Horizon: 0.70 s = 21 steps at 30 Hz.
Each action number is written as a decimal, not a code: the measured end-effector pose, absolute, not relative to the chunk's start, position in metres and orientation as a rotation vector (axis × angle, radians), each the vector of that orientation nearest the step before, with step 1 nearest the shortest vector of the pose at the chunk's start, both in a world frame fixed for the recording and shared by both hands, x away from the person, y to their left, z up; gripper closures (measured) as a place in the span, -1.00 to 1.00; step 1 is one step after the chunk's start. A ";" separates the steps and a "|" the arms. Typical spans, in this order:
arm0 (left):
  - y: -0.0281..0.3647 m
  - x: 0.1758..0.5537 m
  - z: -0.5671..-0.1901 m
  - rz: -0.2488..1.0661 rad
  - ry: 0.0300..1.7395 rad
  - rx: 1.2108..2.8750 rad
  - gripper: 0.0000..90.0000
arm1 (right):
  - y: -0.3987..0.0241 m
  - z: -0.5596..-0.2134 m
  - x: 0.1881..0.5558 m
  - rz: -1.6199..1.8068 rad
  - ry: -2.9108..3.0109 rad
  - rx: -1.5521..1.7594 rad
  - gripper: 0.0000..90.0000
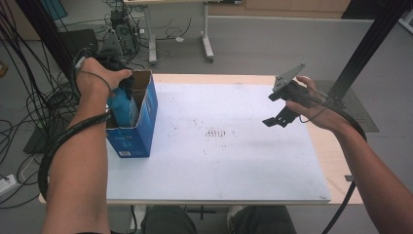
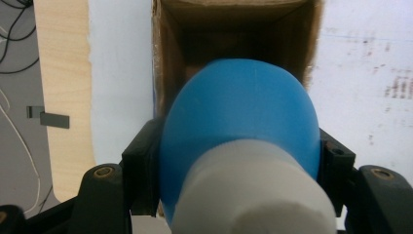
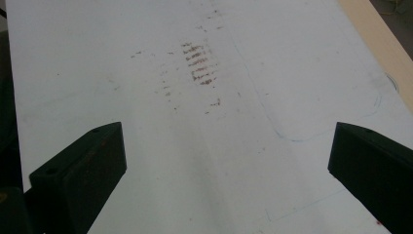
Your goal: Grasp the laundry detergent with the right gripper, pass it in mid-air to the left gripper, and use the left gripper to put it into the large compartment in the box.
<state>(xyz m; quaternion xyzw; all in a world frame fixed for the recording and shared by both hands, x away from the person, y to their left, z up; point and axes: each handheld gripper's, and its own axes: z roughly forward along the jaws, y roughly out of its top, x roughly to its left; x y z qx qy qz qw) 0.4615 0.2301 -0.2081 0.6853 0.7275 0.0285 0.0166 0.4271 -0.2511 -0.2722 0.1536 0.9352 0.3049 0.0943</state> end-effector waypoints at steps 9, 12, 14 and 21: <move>0.230 0.461 -0.236 0.076 2.252 2.115 -0.19 | -0.247 -0.280 0.428 0.892 2.785 0.467 -0.99; 0.228 0.461 -0.247 0.091 2.246 2.130 -0.19 | -0.247 -0.283 0.428 0.888 2.790 0.470 -0.99; 0.227 0.462 -0.252 0.095 2.247 2.138 -0.19 | -0.248 -0.285 0.429 0.883 2.794 0.476 -0.99; 0.224 0.464 -0.266 0.084 2.244 2.152 -0.19 | -0.252 -0.289 0.430 0.890 2.790 0.493 -0.99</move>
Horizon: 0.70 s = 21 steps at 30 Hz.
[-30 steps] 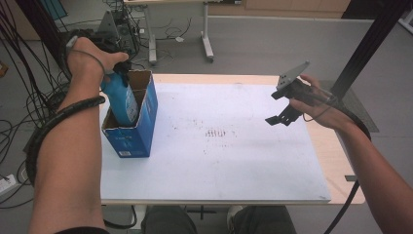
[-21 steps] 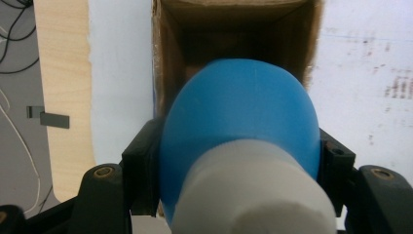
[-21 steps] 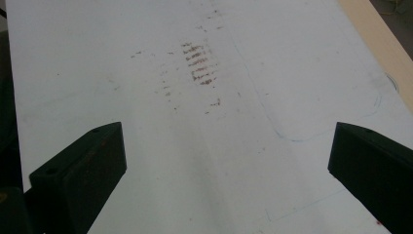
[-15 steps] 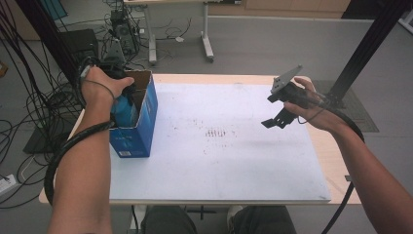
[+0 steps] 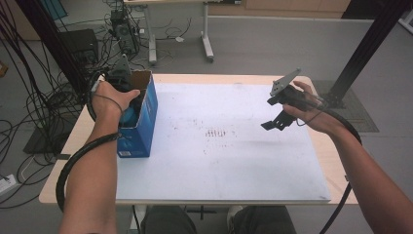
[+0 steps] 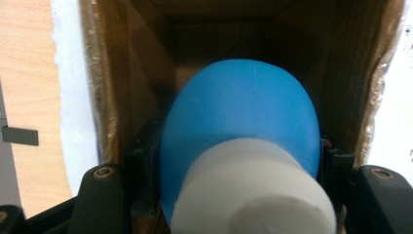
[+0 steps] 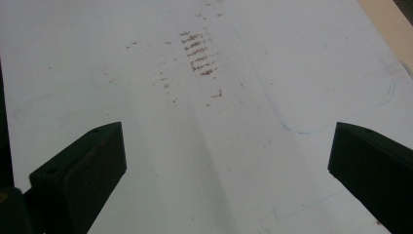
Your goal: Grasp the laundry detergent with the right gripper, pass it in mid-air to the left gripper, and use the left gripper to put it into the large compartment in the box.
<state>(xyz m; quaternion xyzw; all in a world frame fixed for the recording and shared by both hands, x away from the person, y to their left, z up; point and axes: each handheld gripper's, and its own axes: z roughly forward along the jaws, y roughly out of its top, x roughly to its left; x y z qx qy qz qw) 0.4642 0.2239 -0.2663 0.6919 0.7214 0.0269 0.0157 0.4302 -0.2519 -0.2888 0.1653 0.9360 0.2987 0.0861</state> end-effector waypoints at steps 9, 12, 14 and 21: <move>0.221 0.467 -0.270 0.114 2.236 2.163 -0.19 | -0.259 -0.293 0.431 0.893 2.785 0.513 -0.99; 0.222 0.467 -0.270 0.112 2.237 2.161 -0.19 | -0.262 -0.294 0.431 0.892 2.784 0.523 -0.99; 0.222 0.467 -0.270 0.113 2.234 2.159 -0.19 | -0.263 -0.294 0.431 0.892 2.782 0.526 -0.99; 0.223 0.468 -0.270 0.108 2.233 2.156 -0.19 | -0.265 -0.291 0.432 0.887 2.776 0.527 -0.99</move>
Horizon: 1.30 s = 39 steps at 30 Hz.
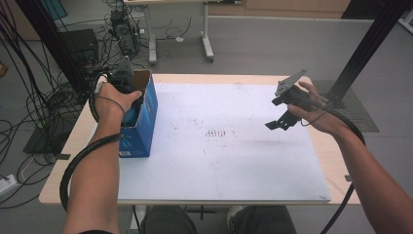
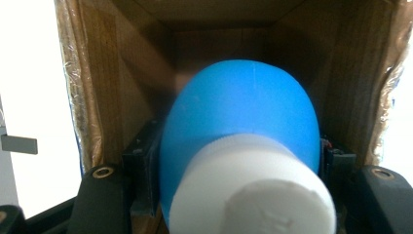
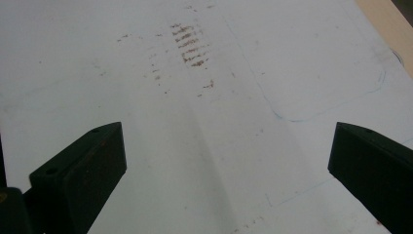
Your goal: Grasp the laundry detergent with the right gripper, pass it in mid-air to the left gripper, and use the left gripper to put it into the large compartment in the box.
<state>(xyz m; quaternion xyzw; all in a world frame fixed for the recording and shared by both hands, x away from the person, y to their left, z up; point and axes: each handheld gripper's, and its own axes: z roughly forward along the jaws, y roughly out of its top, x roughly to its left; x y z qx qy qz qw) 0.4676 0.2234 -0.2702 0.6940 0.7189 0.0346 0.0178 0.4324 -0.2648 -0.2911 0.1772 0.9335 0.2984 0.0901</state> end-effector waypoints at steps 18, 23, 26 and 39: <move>0.227 0.468 -0.270 0.098 2.233 2.141 -0.19 | -0.264 -0.285 0.436 0.863 2.768 0.518 -0.99; 0.226 0.468 -0.270 0.099 2.234 2.146 -0.19 | -0.263 -0.284 0.438 0.862 2.768 0.508 -0.99; 0.226 0.468 -0.270 0.100 2.234 2.145 -0.19 | -0.262 -0.284 0.438 0.858 2.770 0.505 -0.99; 0.225 0.468 -0.270 0.103 2.236 2.147 -0.19 | -0.264 -0.282 0.439 0.862 2.765 0.504 -0.99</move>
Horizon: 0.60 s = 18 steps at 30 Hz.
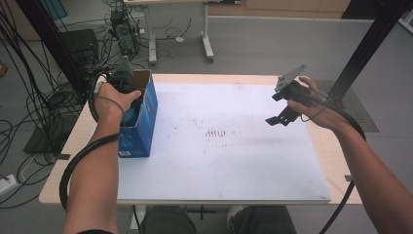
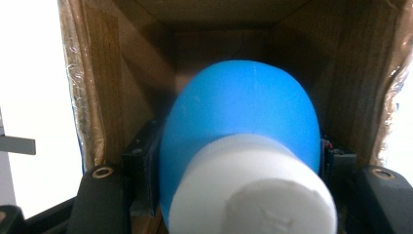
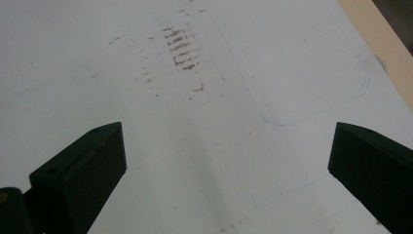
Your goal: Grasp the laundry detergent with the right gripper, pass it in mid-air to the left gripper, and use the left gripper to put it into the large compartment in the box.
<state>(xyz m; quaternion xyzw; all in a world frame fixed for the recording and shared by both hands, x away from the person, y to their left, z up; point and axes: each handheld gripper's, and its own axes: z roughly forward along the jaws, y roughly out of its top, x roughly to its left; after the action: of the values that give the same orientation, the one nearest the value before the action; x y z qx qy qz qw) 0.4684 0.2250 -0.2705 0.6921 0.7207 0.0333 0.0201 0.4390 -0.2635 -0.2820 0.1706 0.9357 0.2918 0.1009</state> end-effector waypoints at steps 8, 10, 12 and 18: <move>0.225 0.468 -0.271 0.109 2.234 2.148 -0.19 | -0.264 -0.283 0.439 0.868 2.765 0.505 -0.99; 0.225 0.468 -0.271 0.108 2.234 2.148 -0.19 | -0.263 -0.283 0.439 0.870 2.766 0.504 -0.99; 0.225 0.468 -0.271 0.109 2.234 2.147 -0.20 | -0.263 -0.283 0.439 0.872 2.766 0.505 -0.99; 0.224 0.468 -0.271 0.108 2.236 2.148 -0.20 | -0.263 -0.283 0.438 0.873 2.768 0.507 -0.99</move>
<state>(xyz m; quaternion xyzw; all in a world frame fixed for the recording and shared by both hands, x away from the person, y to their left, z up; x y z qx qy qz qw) 0.4682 0.2243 -0.2706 0.6923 0.7205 0.0348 0.0197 0.4384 -0.2632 -0.2833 0.1712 0.9350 0.2948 0.0977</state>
